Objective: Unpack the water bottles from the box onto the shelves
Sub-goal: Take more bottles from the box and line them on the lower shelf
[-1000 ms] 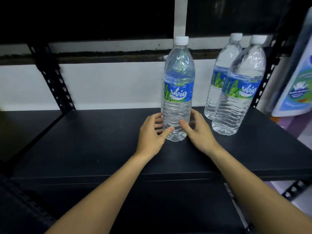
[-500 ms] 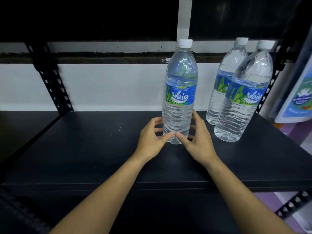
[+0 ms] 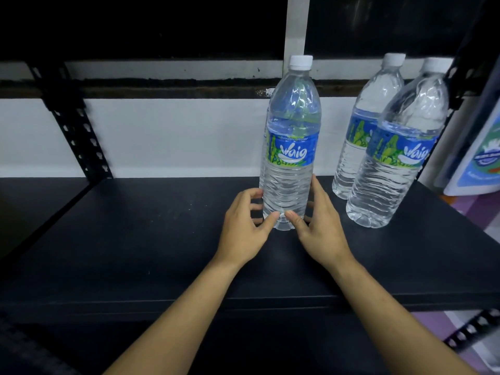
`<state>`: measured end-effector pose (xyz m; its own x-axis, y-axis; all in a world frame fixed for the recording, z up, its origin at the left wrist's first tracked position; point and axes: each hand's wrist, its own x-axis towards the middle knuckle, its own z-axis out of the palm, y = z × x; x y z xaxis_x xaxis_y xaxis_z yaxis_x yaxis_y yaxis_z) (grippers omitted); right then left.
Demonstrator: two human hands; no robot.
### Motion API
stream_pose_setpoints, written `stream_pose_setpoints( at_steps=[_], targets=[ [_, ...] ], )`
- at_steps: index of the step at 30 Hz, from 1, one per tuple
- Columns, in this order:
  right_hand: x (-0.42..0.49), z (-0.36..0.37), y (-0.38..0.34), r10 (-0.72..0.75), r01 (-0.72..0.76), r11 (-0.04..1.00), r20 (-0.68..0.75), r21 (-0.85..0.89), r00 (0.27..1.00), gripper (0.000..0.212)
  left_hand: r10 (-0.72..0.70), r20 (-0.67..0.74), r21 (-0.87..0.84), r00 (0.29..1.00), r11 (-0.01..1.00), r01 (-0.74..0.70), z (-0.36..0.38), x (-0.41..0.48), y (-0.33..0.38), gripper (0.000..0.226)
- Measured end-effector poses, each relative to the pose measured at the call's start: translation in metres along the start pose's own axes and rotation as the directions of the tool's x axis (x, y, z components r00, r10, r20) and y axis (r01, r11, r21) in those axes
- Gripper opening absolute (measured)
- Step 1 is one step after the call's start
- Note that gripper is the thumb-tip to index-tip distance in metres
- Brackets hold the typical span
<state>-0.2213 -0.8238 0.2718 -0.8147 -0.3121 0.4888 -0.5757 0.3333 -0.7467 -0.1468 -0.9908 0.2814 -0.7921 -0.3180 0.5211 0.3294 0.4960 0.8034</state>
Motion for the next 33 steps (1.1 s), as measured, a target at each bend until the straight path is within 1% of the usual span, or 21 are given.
stream_pose_setpoints(
  at_steps=[3, 6, 11, 18, 22, 24, 28, 30, 33],
  targets=[
    [-0.001, -0.003, 0.001, 0.002, -0.002, 0.998, 0.015, 0.056, 1.000, 0.094, -0.029, 0.048, -0.008, 0.998, 1.000, 0.029, 0.000, 0.002, -0.002, 0.055],
    [-0.002, -0.004, -0.001, -0.009, 0.006, 0.997, 0.040, 0.076, 0.999, 0.094, -0.044, 0.086, -0.030, 0.995, 0.998, 0.047, 0.000, 0.004, -0.002, 0.055],
    [-0.002, -0.005, -0.002, -0.015, 0.011, 0.996, 0.045, 0.088, 0.999, 0.095, -0.039, 0.071, -0.036, 0.997, 0.998, 0.042, 0.000, 0.003, -0.001, 0.053],
    [0.000, -0.004, -0.002, -0.023, 0.021, 0.998, 0.038, 0.059, 0.999, 0.095, -0.029, 0.098, -0.033, 0.995, 0.999, 0.033, 0.000, 0.003, -0.004, 0.059],
    [-0.001, -0.004, -0.004, -0.045, 0.044, 0.999, 0.033, 0.030, 0.998, 0.093, -0.019, 0.170, 0.003, 0.985, 1.000, 0.019, -0.001, 0.007, -0.007, 0.073],
    [0.000, -0.004, -0.004, -0.052, 0.051, 0.999, 0.038, 0.018, 0.998, 0.092, -0.020, 0.196, 0.017, 0.980, 1.000, 0.017, -0.001, 0.009, -0.009, 0.074],
    [0.002, -0.005, -0.005, -0.086, 0.086, 0.996, 0.037, -0.006, 0.996, 0.087, -0.016, 0.170, 0.078, 0.985, 0.997, 0.003, 0.000, 0.011, -0.011, 0.077],
    [0.003, -0.005, -0.006, -0.086, 0.087, 0.995, 0.022, -0.039, 0.996, 0.084, -0.037, 0.199, 0.121, 0.979, 0.993, 0.013, -0.002, 0.009, -0.011, 0.081],
    [0.000, -0.005, -0.009, -0.087, 0.087, 0.994, 0.012, -0.064, 0.996, 0.082, -0.110, 0.269, 0.186, 0.957, 0.981, 0.061, -0.007, 0.000, -0.002, 0.092]
  ],
)
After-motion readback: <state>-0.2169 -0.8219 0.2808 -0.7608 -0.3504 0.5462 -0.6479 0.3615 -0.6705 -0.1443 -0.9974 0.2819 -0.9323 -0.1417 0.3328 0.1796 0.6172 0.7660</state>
